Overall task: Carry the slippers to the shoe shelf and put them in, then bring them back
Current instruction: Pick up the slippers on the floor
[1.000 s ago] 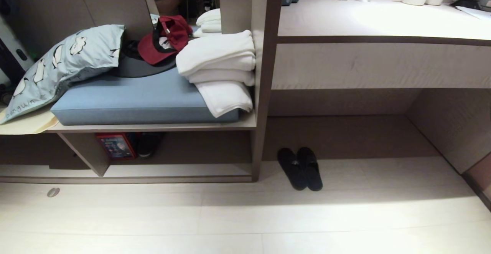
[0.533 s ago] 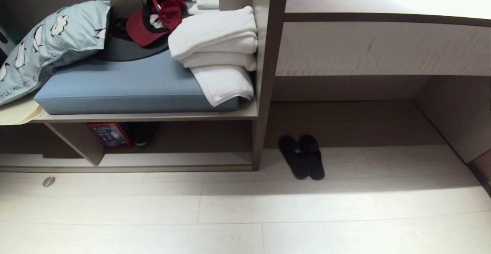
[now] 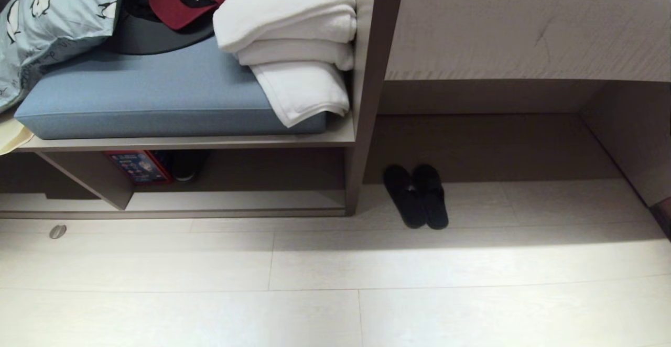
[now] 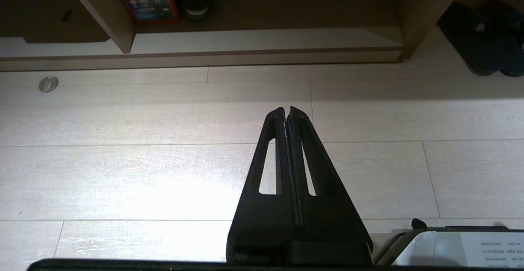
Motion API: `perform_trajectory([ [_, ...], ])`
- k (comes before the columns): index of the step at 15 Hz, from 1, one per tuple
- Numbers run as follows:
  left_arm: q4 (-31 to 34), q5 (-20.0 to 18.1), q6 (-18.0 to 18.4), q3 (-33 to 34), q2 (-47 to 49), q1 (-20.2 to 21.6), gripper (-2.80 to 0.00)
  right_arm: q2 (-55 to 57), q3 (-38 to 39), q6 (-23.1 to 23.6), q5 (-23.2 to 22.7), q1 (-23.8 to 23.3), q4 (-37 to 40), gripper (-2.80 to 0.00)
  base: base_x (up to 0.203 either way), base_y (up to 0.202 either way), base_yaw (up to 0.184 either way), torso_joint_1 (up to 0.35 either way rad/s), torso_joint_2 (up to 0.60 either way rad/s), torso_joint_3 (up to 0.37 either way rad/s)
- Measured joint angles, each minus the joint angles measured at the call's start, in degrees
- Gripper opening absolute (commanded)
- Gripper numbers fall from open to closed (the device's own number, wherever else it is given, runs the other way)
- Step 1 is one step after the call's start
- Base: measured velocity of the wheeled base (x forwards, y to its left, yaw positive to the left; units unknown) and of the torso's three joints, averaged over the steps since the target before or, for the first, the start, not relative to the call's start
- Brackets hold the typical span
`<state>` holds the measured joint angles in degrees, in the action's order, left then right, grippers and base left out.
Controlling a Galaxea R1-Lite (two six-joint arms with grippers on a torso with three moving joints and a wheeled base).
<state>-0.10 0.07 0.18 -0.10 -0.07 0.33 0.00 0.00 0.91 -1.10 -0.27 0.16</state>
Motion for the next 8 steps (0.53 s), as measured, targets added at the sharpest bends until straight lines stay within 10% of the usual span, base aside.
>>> perform_trajectory([
  [8, 0.00, -0.02, 0.04, 0.05, 0.01, 0.00, -2.80, 0.00, 0.00, 0.03, 0.00, 0.00, 0.00, -2.80, 0.000, 0.000, 0.000, 0.002, 0.00, -0.195],
])
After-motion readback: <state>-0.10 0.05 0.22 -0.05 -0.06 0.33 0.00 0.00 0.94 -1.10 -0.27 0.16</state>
